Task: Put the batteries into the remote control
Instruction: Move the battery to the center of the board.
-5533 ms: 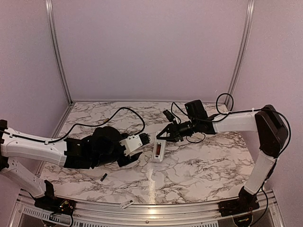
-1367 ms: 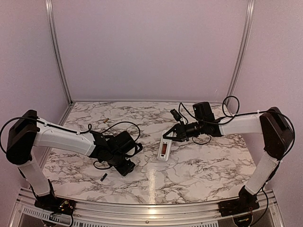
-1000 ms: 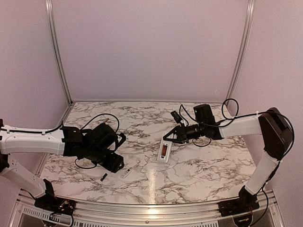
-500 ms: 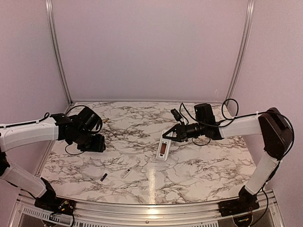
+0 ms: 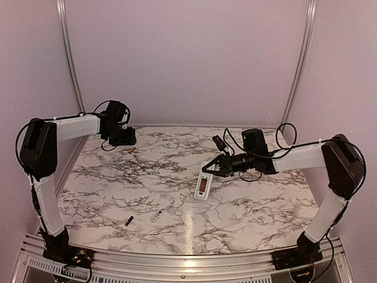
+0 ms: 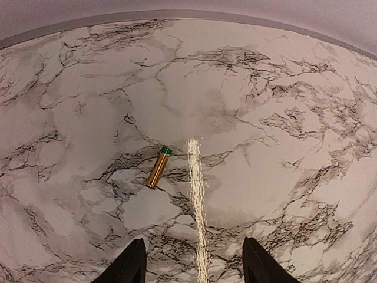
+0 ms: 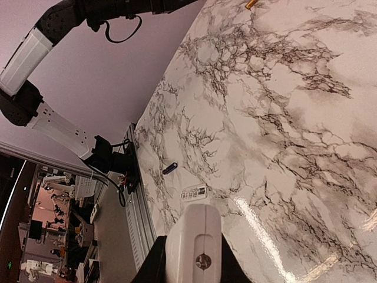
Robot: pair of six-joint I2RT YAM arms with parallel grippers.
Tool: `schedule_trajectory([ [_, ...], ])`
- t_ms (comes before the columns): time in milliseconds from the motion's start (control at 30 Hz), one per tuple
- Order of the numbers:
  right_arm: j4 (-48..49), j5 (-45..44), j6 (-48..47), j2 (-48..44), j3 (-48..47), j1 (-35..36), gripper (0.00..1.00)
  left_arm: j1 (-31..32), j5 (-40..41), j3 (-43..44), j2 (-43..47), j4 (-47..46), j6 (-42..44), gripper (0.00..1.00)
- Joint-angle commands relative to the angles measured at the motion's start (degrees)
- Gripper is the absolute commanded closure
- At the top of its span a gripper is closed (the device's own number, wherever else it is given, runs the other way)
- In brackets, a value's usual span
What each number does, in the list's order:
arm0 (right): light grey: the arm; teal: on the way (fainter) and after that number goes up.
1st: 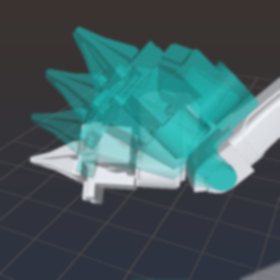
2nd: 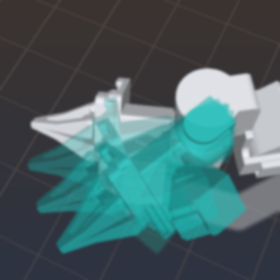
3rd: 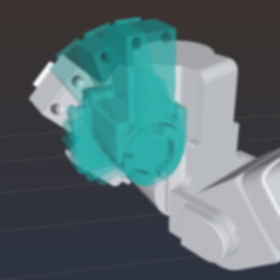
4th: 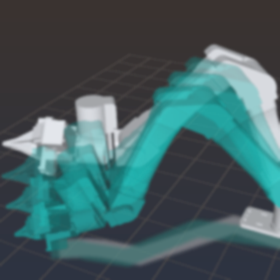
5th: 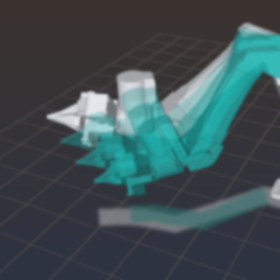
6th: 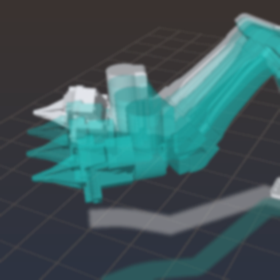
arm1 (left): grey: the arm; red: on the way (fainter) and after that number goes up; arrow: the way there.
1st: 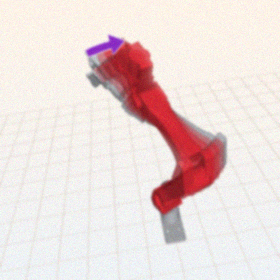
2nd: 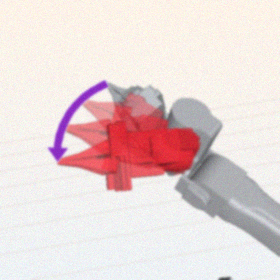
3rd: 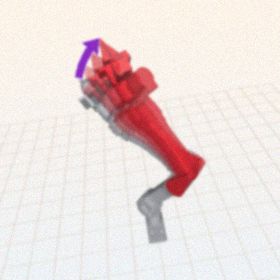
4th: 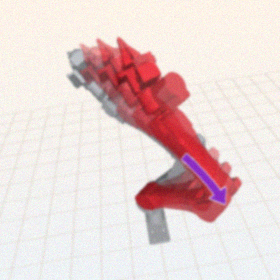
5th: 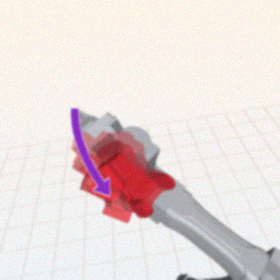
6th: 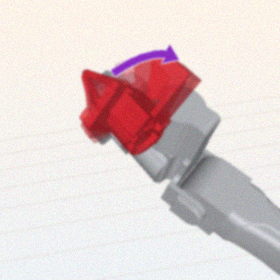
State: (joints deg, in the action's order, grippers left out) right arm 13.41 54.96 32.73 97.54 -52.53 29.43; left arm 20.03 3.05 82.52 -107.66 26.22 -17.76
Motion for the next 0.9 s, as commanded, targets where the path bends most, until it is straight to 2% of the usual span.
schedule_trajectory([
  [0,0.72,0.26,-0.92,-1.00,0.16,-0.22,1.00,-1.85,-1.92,8.01,-7.36,-0.61,7.89,0.44],
  [33,0.84,0.25,-0.81,-0.86,0.16,-0.25,1.00,-2.62,-2.31,12.67,-11.83,1.14,9.35,0.45],
  [100,0.79,0.32,-0.78,-0.78,0.07,-0.25,1.00,-3.24,-2.66,16.67,-15.41,2.72,10.54,0.47],
  [333,0.55,0.30,-0.92,-0.55,-0.08,-0.43,1.00,-4.03,-2.72,25.34,-24.35,5.91,13.47,0.51],
  [667,-0.37,0.16,-1.28,-0.35,-0.62,-0.38,1.00,-4.26,-2.87,29.00,-29.97,6.67,15.11,0.58],
  [867,-0.95,0.03,-1.62,-0.48,-0.82,-0.52,1.00,-4.42,-2.49,29.08,-31.41,6.77,14.33,0.67],
])
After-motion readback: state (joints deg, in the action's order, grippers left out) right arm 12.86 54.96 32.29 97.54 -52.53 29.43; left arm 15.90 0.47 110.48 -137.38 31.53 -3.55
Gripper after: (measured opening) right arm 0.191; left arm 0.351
